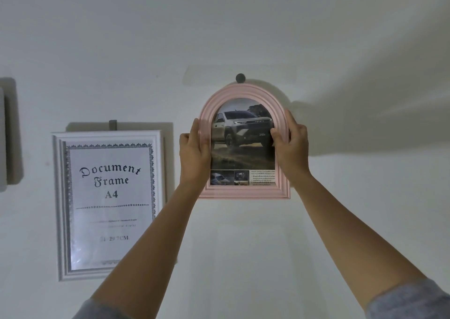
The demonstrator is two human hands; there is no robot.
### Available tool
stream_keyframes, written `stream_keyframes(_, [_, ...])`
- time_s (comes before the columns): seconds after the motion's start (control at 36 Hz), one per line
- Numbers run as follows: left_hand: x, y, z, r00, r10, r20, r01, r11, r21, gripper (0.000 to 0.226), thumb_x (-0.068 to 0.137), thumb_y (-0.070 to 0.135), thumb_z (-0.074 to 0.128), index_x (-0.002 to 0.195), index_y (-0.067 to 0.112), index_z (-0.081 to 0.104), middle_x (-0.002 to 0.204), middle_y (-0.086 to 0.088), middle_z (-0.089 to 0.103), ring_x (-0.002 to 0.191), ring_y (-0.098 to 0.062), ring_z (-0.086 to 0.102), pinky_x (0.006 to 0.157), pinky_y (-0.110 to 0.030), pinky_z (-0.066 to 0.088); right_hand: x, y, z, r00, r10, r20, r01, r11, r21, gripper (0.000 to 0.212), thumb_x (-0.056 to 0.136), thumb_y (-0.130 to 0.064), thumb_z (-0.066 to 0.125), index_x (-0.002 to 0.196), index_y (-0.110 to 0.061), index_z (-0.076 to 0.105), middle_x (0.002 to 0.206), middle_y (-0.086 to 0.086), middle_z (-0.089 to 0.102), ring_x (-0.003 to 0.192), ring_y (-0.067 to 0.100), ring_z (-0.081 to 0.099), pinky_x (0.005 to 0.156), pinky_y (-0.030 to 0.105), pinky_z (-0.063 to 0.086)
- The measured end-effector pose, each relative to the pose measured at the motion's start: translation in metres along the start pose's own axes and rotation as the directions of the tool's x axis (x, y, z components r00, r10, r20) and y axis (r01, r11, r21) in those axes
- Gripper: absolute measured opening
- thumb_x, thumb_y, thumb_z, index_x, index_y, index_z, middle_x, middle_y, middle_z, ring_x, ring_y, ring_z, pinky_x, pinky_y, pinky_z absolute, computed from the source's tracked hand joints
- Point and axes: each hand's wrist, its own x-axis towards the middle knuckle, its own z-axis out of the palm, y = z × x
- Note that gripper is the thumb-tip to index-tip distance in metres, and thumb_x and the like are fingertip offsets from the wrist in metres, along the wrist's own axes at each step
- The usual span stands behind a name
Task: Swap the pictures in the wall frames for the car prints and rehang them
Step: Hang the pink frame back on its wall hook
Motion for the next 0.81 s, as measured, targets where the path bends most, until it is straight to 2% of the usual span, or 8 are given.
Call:
stream_keyframes(0.06, [-0.002, -0.003, 0.002, 0.999, 0.009, -0.032, -0.009, 1.000, 0.002, 0.047, 0.099, 0.029, 0.037, 0.145, 0.018, 0.029, 0.108, -0.002, 0.039, 0.095, -0.016, 0.047, 0.082, -0.015, 0.036, -0.002, 0.001, 0.003, 1.000, -0.017, -0.016, 0.016, 1.000, -0.017, 0.055, 0.094, -0.022, 0.051, 0.144, -0.023, 0.029, 0.121, 0.011, 0.039, 0.108, 0.016, 0.043, 0.092, 0.009, 0.027])
stream_keyframes(0.14, [-0.004, -0.007, 0.002, 0.999, 0.035, -0.039, -0.035, 0.999, -0.005, 0.045, 0.098, 0.023, 0.043, 0.141, 0.013, 0.036, 0.122, -0.007, 0.036, 0.107, -0.019, 0.046, 0.084, -0.004, 0.035, -0.007, 0.003, 0.006, 0.998, -0.050, -0.049, 0.048, 0.998, -0.046, 0.059, 0.091, -0.016, 0.055, 0.144, -0.018, 0.029, 0.125, 0.012, 0.036, 0.118, 0.019, 0.038, 0.096, 0.010, 0.028])
stream_keyframes(0.22, [-0.008, -0.010, 0.000, 0.996, 0.083, -0.020, -0.083, 0.996, 0.017, 0.046, 0.096, 0.015, 0.046, 0.140, 0.011, 0.037, 0.131, -0.010, 0.033, 0.116, -0.022, 0.042, 0.094, -0.016, 0.034, -0.010, 0.007, 0.006, 0.993, -0.077, -0.085, 0.069, 0.993, -0.097, 0.060, 0.089, -0.015, 0.058, 0.143, -0.016, 0.032, 0.129, 0.012, 0.035, 0.121, 0.021, 0.036, 0.096, 0.014, 0.032])
stream_keyframes(0.36, [-0.014, -0.018, -0.003, 0.992, 0.129, 0.012, -0.130, 0.991, 0.025, 0.048, 0.094, 0.011, 0.049, 0.140, 0.008, 0.035, 0.134, -0.014, 0.032, 0.118, -0.020, 0.041, 0.085, 0.008, 0.028, -0.014, 0.014, 0.006, 0.988, -0.123, -0.091, 0.103, 0.974, -0.200, 0.061, 0.088, -0.019, 0.061, 0.142, -0.014, 0.034, 0.130, 0.012, 0.038, 0.119, 0.021, 0.037, 0.094, 0.015, 0.034])
stream_keyframes(0.53, [-0.016, -0.014, -0.005, 0.994, 0.099, 0.035, -0.101, 0.993, 0.054, 0.050, 0.095, 0.012, 0.049, 0.142, 0.012, 0.032, 0.136, -0.012, 0.030, 0.120, -0.021, 0.038, 0.093, -0.009, 0.032, -0.018, 0.015, 0.003, 0.989, -0.136, -0.057, 0.121, 0.970, -0.212, 0.064, 0.087, -0.015, 0.062, 0.143, -0.012, 0.032, 0.132, 0.013, 0.038, 0.121, 0.024, 0.036, 0.093, 0.012, 0.031])
stream_keyframes(0.67, [-0.021, -0.012, -0.006, 0.996, 0.072, 0.056, -0.074, 0.996, 0.048, 0.050, 0.095, 0.010, 0.047, 0.142, 0.012, 0.030, 0.137, -0.012, 0.029, 0.112, -0.014, 0.037, 0.073, 0.011, 0.031, -0.023, 0.011, -0.003, 0.995, -0.101, -0.015, 0.097, 0.977, -0.188, 0.063, 0.088, -0.014, 0.061, 0.143, -0.010, 0.030, 0.133, 0.013, 0.037, 0.123, 0.024, 0.037, 0.095, 0.015, 0.033])
stream_keyframes(0.72, [-0.025, -0.011, -0.007, 0.996, 0.073, 0.052, -0.075, 0.997, 0.031, 0.048, 0.096, 0.012, 0.047, 0.141, 0.013, 0.032, 0.136, -0.011, 0.031, 0.107, -0.012, 0.039, 0.076, 0.004, 0.037, -0.026, 0.010, -0.005, 0.996, -0.094, -0.006, 0.091, 0.978, -0.186, 0.061, 0.088, -0.014, 0.060, 0.142, -0.010, 0.032, 0.132, 0.014, 0.037, 0.122, 0.023, 0.038, 0.096, 0.017, 0.036])
stream_keyframes(0.81, [-0.028, -0.013, -0.007, 0.996, 0.079, 0.050, -0.080, 0.997, 0.020, 0.047, 0.096, 0.016, 0.046, 0.141, 0.016, 0.033, 0.134, -0.007, 0.032, 0.113, -0.019, 0.043, 0.094, -0.022, 0.045, -0.029, 0.011, -0.009, 0.996, -0.092, -0.001, 0.091, 0.980, -0.175, 0.061, 0.087, -0.011, 0.060, 0.142, -0.010, 0.033, 0.129, 0.016, 0.038, 0.120, 0.027, 0.041, 0.100, 0.030, 0.042])
